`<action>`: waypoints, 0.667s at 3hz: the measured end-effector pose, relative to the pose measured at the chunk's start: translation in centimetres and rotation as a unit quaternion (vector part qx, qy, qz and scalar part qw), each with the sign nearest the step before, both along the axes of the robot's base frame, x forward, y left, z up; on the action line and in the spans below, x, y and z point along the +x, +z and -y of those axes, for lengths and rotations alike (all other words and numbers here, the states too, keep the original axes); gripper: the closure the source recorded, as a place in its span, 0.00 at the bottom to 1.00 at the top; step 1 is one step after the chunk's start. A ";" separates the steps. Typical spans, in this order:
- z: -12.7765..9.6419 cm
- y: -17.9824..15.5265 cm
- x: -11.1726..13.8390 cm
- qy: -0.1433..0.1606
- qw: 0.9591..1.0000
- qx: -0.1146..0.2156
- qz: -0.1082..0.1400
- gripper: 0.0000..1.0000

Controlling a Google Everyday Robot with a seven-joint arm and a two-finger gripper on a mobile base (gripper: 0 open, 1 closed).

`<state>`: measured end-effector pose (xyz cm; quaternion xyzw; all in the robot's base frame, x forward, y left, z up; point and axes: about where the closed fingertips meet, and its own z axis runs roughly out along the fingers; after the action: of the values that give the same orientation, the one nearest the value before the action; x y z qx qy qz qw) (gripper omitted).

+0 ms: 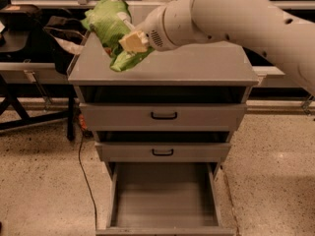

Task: Pick green rice chip bag from bottom drawer and place on counter

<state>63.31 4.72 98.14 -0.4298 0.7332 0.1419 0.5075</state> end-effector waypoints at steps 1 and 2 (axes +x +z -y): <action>0.2 -0.5 3.9 -0.030 0.999 -0.013 -0.017 1.00; 0.6 -1.6 6.4 -0.051 0.998 -0.032 -0.030 1.00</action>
Offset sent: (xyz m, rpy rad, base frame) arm 0.0943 -0.0150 -0.0301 -0.1090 0.0921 -0.1593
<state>69.68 4.13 96.52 -0.4034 0.7732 0.1048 0.4779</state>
